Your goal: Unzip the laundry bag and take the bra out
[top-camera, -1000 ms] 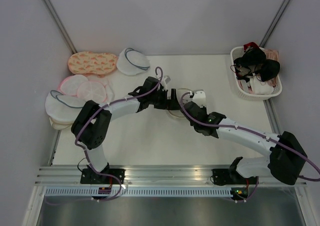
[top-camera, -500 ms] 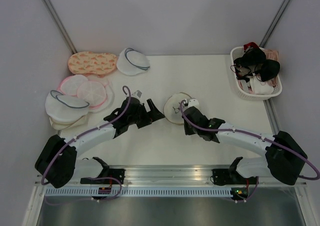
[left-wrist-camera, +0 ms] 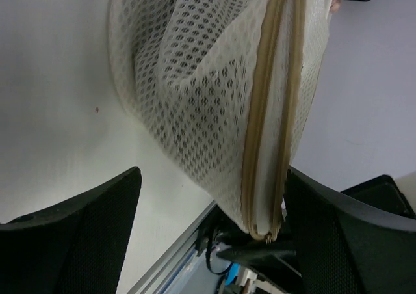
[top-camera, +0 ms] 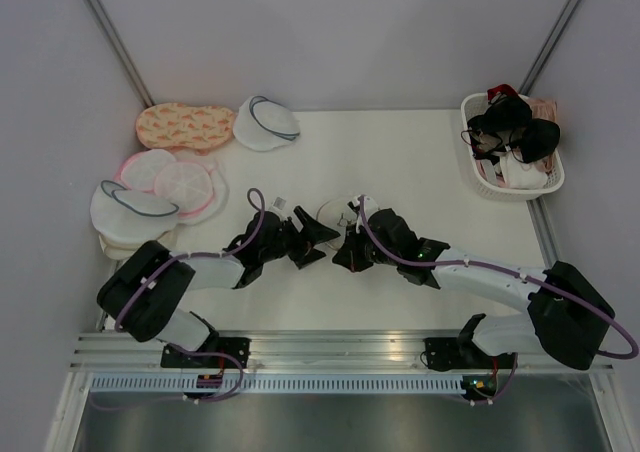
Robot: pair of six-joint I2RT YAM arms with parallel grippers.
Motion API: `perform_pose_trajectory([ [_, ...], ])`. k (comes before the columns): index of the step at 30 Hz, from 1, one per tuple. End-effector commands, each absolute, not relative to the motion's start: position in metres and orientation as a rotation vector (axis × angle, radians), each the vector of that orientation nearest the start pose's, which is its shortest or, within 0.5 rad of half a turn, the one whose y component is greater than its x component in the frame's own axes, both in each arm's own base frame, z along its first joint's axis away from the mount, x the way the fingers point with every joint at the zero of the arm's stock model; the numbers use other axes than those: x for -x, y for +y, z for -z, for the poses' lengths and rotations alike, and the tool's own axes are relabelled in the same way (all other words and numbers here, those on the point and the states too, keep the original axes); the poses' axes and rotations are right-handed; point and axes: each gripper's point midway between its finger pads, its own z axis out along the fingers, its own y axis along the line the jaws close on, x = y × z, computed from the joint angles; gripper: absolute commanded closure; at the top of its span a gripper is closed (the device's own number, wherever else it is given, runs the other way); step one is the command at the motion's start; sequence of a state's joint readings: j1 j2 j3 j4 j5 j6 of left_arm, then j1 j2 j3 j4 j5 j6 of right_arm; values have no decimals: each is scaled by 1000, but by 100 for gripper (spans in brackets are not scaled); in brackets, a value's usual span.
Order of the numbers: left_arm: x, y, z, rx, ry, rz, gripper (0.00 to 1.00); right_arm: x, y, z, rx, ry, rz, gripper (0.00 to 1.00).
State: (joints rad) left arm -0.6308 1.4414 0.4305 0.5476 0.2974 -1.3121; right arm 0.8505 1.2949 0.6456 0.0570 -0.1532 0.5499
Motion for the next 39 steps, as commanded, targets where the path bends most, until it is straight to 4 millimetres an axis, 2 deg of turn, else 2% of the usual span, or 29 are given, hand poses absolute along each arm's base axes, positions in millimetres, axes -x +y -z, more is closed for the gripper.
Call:
perform_pose_trajectory([
  [1, -255, -313, -133, 589, 2090, 1694, 10, -203, 320, -119, 460, 2210, -1035, 100],
  [3, -261, -318, -134, 602, 2050, 1713, 14, -202, 318, -116, 463, 2217, -1025, 100],
  [5, -265, -323, -137, 588, 2040, 1705, 21, -203, 316, -114, 463, 2224, -1007, 100],
  [6, -266, -323, -132, 591, 2060, 1687, 36, -202, 314, -112, 471, 2230, -996, 99],
  [8, -267, -326, -133, 580, 2060, 1687, 56, -202, 312, -111, 477, 2236, -978, 100],
  [9, -267, -326, -129, 587, 2074, 1678, 72, -202, 310, -108, 477, 2251, -957, 100],
  [12, -268, -326, -123, 587, 2105, 1647, 88, -205, 303, -103, 479, 2285, -889, 100],
  [15, -268, -326, -118, 558, 2136, 1610, 96, -205, 294, -94, 501, 2340, -808, 99],
  [17, -272, -328, -118, 499, 2146, 1583, 98, -204, 289, -86, 531, 2378, -755, 100],
  [22, -282, -330, -110, 347, 2225, 1529, 98, -220, 237, -67, 452, 2511, -308, 100],
  [25, -290, -329, -111, 245, 2234, 1498, 98, -227, 212, -70, 396, 2518, -128, 100],
  [26, -286, -329, -101, 193, 2283, 1474, 98, -228, 208, -71, 383, 2516, -97, 100],
  [28, -291, -329, -104, 135, 2284, 1462, 98, -235, 192, -78, 333, 2487, 17, 100],
  [29, -286, -327, -92, 76, 2338, 1432, 98, -238, 184, -82, 317, 2477, 69, 100],
  [31, -286, -332, -98, -17, 2347, 1455, 98, -248, 168, -87, 270, 2427, 194, 99],
  [32, -282, -331, -92, -77, 2379, 1446, 98, -250, 163, -91, 265, 2417, 237, 100],
  [33, -285, -336, -96, -121, 2374, 1471, 98, -254, 159, -90, 258, 2409, 277, 99],
  [34, -277, -339, -99, -223, 2372, 1531, 98, -259, 153, -93, 250, 2387, 322, 99],
  [39, -274, -346, -99, -405, 2430, 1568, 98, -275, 155, -85, 268, 2374, 373, 99],
])
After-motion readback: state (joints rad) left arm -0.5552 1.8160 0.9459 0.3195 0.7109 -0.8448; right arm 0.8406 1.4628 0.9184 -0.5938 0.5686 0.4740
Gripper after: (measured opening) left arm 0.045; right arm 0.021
